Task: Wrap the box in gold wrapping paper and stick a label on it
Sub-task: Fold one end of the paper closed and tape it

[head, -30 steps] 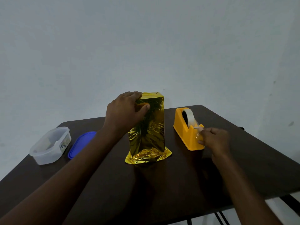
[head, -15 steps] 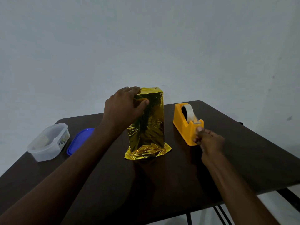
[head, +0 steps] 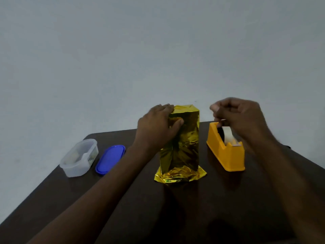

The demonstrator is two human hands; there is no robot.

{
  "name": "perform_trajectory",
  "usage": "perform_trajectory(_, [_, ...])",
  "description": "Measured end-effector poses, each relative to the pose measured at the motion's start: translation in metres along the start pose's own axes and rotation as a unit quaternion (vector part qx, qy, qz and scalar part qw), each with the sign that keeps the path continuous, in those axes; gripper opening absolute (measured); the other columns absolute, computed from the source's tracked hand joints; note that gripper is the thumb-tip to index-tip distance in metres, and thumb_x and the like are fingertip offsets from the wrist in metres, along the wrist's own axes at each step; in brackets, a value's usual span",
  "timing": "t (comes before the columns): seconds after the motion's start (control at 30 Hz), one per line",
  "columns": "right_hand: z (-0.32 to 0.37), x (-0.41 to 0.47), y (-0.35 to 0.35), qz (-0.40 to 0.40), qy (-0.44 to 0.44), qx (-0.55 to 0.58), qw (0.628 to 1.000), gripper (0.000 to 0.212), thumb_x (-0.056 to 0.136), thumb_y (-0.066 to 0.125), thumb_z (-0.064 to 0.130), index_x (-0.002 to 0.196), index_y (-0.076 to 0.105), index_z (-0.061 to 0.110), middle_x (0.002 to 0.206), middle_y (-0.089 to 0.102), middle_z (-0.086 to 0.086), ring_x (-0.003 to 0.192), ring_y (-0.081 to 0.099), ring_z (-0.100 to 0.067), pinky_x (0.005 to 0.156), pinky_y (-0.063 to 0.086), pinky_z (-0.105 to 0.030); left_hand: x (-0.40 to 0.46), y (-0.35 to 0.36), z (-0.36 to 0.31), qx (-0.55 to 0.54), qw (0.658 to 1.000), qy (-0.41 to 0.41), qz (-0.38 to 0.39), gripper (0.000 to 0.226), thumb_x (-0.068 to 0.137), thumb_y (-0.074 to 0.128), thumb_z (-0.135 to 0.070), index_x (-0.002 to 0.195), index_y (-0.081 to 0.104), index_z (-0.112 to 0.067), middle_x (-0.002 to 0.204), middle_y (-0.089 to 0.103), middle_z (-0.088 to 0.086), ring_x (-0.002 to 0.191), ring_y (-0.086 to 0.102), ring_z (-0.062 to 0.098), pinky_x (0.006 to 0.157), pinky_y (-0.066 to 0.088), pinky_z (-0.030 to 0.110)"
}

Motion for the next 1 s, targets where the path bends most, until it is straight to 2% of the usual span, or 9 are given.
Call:
perform_trajectory(0.07, [0.039, 0.021, 0.025, 0.091, -0.059, -0.033, 0.994, 0.008, 0.088, 0.069, 0.008, 0.09, 0.071, 0.0, 0.072, 0.066, -0.012, 0.063, 0.066, -0.017, 0.058, 0.057, -0.025, -0.001, -0.002, -0.001, 0.0, 1.0, 0.002, 0.0, 0.058, 0.091, 0.05, -0.059, 0.137, 0.053, -0.023, 0.137, 0.056, -0.005, 0.127, 0.05, 0.016, 0.091, 0.049, 0.036])
perform_trajectory(0.17, [0.062, 0.048, 0.066, 0.221, -0.068, -0.117, 0.966, 0.009, 0.09, 0.067, 0.009, 0.092, 0.072, 0.001, 0.075, 0.069, -0.015, 0.069, 0.071, -0.026, 0.063, 0.06, -0.03, -0.002, -0.004, 0.0, -0.005, 1.0, 0.003, 0.004, 0.059, 0.092, 0.049, -0.058, 0.138, 0.052, -0.021, 0.139, 0.055, -0.004, 0.13, 0.048, 0.017, 0.092, 0.05, 0.038])
perform_trajectory(0.33, [0.045, 0.076, 0.103, 0.315, -0.033, -0.248, 0.916, 0.008, 0.088, 0.071, 0.013, 0.091, 0.073, 0.006, 0.081, 0.07, -0.02, 0.069, 0.073, -0.03, 0.06, 0.059, -0.026, -0.004, -0.004, 0.003, -0.008, 1.0, -0.004, 0.009, 0.058, 0.092, 0.05, -0.057, 0.137, 0.052, -0.022, 0.141, 0.054, -0.003, 0.133, 0.046, 0.018, 0.093, 0.051, 0.041])
perform_trajectory(0.5, [0.038, 0.086, 0.11, 0.339, -0.023, -0.281, 0.897, 0.009, 0.087, 0.071, 0.014, 0.091, 0.073, 0.006, 0.076, 0.07, -0.016, 0.067, 0.072, -0.029, 0.057, 0.058, -0.023, -0.004, -0.006, 0.003, -0.013, 1.0, -0.013, 0.013, 0.061, 0.092, 0.05, -0.057, 0.141, 0.048, -0.02, 0.148, 0.047, -0.002, 0.141, 0.036, 0.017, 0.098, 0.045, 0.043])
perform_trajectory(0.67, [0.036, 0.091, 0.115, 0.346, -0.023, -0.293, 0.891, 0.009, 0.086, 0.073, 0.014, 0.089, 0.073, 0.005, 0.072, 0.069, -0.016, 0.064, 0.071, -0.029, 0.053, 0.056, -0.022, -0.005, -0.007, 0.001, -0.011, 0.999, -0.038, 0.016, 0.066, 0.091, 0.052, -0.058, 0.141, 0.048, -0.014, 0.157, 0.033, 0.005, 0.141, 0.037, 0.02, 0.099, 0.044, 0.039])
perform_trajectory(1.0, [0.035, 0.097, 0.126, 0.348, -0.052, -0.321, 0.879, 0.009, 0.083, 0.076, 0.017, 0.087, 0.074, 0.009, 0.074, 0.07, -0.013, 0.058, 0.072, -0.029, 0.051, 0.057, -0.027, -0.005, -0.009, 0.005, -0.023, 0.998, -0.045, 0.03, 0.073, 0.09, 0.054, -0.059, 0.142, 0.045, -0.01, 0.156, 0.033, 0.008, 0.14, 0.039, 0.023, 0.105, 0.04, 0.039])
Point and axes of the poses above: each hand's wrist, its own x-axis towards the middle knuckle, its own y-axis out of the palm, z = x × y, the point moved 6 cm from there along x, towards the middle knuckle
